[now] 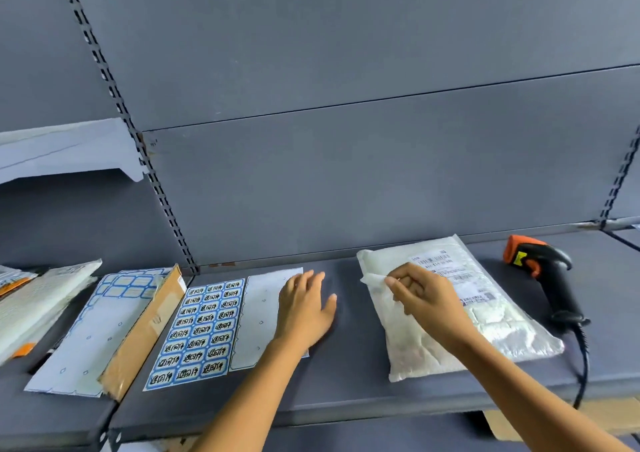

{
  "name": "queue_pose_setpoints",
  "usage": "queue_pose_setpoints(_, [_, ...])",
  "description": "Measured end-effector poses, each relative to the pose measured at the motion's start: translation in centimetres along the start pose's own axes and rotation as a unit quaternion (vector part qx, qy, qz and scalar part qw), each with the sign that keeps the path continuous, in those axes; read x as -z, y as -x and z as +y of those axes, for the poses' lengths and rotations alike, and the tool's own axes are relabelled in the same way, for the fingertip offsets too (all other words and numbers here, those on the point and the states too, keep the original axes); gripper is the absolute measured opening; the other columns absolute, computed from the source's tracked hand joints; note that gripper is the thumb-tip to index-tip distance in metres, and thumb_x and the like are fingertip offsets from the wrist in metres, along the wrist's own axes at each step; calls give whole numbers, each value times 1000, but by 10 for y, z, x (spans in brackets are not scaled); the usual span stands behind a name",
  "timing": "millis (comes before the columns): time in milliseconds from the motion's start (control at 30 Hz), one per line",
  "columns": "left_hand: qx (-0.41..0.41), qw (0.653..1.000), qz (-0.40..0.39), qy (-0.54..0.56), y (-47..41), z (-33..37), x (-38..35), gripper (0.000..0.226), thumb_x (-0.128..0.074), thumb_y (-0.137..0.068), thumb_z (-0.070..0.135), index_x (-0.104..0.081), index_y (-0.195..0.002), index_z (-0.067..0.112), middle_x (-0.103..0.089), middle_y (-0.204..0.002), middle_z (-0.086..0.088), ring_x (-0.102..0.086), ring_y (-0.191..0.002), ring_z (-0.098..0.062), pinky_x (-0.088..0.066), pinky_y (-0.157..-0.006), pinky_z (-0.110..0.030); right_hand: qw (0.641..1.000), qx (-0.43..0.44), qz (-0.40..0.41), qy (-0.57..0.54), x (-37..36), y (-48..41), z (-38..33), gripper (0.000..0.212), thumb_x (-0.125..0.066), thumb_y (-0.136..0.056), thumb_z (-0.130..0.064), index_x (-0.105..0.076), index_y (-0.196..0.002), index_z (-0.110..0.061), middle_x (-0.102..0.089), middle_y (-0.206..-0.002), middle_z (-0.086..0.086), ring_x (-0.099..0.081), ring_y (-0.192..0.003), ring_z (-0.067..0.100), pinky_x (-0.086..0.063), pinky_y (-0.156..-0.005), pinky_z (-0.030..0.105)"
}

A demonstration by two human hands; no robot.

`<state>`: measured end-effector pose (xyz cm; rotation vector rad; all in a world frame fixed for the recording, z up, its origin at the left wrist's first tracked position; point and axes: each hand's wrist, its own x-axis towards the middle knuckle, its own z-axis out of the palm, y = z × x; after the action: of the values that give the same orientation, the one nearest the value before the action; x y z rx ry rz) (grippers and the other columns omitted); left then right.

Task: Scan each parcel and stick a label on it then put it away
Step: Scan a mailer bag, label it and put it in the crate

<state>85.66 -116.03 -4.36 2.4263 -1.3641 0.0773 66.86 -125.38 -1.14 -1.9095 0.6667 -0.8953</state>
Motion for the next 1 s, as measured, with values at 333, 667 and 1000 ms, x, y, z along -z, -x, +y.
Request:
queue_pose_setpoints(333, [-133, 963, 13, 235, -3, 136, 0, 20, -50, -89, 26, -64, -102, 22, -63, -102, 11, -55, -99, -15, -44, -91, -32, 979, -58, 190, 44, 109, 17, 30, 17, -61, -88, -9, -65, -78, -22, -67, -58, -9, -48, -43, 1, -34, -44, 13])
queue_pose_setpoints(667, [-223, 971, -82, 24, 0, 158, -42, 62, -21, -88, 59, -38, -142, 32, -26, -155, 5, -18, -143, -14, -10, -114, -30, 961, -67, 205, 173, 148, 15, 61, 14, -67, -85, -10, -71, -80, -22, -70, -76, -5, -61, -70, 10, -39, -61, 5])
queue_pose_setpoints(1000, [-205, 977, -56, 18, -23, 167, -27, 40, -31, -89, 40, -59, -112, 24, -60, -119, 7, -48, -111, -19, -37, -89, -31, 965, -123, 226, 45, 120, -25, 68, 11, -65, -84, -12, -68, -74, -15, -69, -69, -5, -59, -63, 1, -42, -60, 14])
